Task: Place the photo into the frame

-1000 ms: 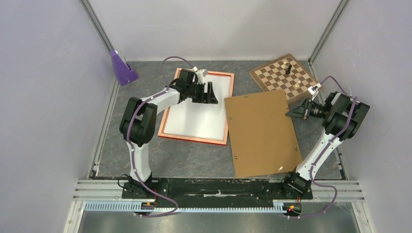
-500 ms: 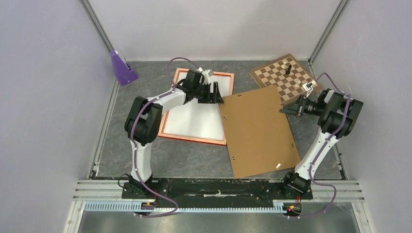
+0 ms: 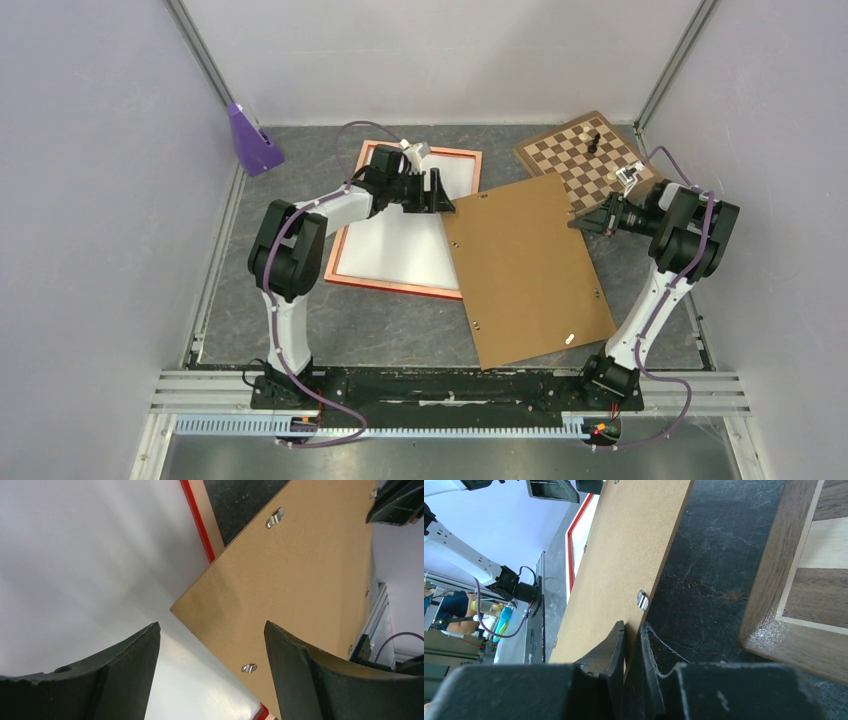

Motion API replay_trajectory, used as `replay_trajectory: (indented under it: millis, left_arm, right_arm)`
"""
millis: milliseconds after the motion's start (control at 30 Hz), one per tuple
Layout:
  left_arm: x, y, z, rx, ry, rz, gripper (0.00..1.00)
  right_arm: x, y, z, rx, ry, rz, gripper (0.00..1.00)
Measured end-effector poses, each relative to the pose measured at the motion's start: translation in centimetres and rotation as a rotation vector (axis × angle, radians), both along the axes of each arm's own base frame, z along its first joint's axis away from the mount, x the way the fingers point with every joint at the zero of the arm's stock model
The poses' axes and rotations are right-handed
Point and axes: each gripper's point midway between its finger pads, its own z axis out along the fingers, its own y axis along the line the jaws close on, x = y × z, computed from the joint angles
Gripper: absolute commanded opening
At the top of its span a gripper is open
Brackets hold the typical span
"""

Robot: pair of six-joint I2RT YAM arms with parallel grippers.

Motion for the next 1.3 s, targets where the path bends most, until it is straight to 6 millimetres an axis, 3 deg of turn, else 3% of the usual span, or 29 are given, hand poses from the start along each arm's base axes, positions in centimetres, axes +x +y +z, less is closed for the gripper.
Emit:
replay_trajectory:
  millis: [167, 467, 767, 1000, 1300]
  left_arm:
    - [0.0, -0.3, 0.3, -0.066, -0.019, -0.027, 0.82]
    - [-1.0, -0.6, -2.0, -0.15, 0.07, -0.034, 0.79]
    - [-1.3, -2.3, -0.9, -0.315, 0.102, -0.073, 0.68]
    - [-2.1, -3.0, -1.6, -0.413, 0.168, -0.091, 0.53]
    - [-2.6, -2.9, -1.5, -0.431, 0.201, -0.101, 0.16]
  right_arm:
    - [0.0, 0.0, 0.1, 0.004, -0.001, -0.001, 0.0]
    - [0.1, 0.3, 0.6, -0.001, -0.015, 0.005, 0.0]
    - [0.0, 0.4, 0.8, 0.001, -0.018, 0.004, 0.0]
    - [-0.1, 0.5, 0.8, 0.001, -0.018, 0.004, 0.0]
    - [-0.2, 0.4, 0.7, -0.004, -0.02, 0.005, 0.0]
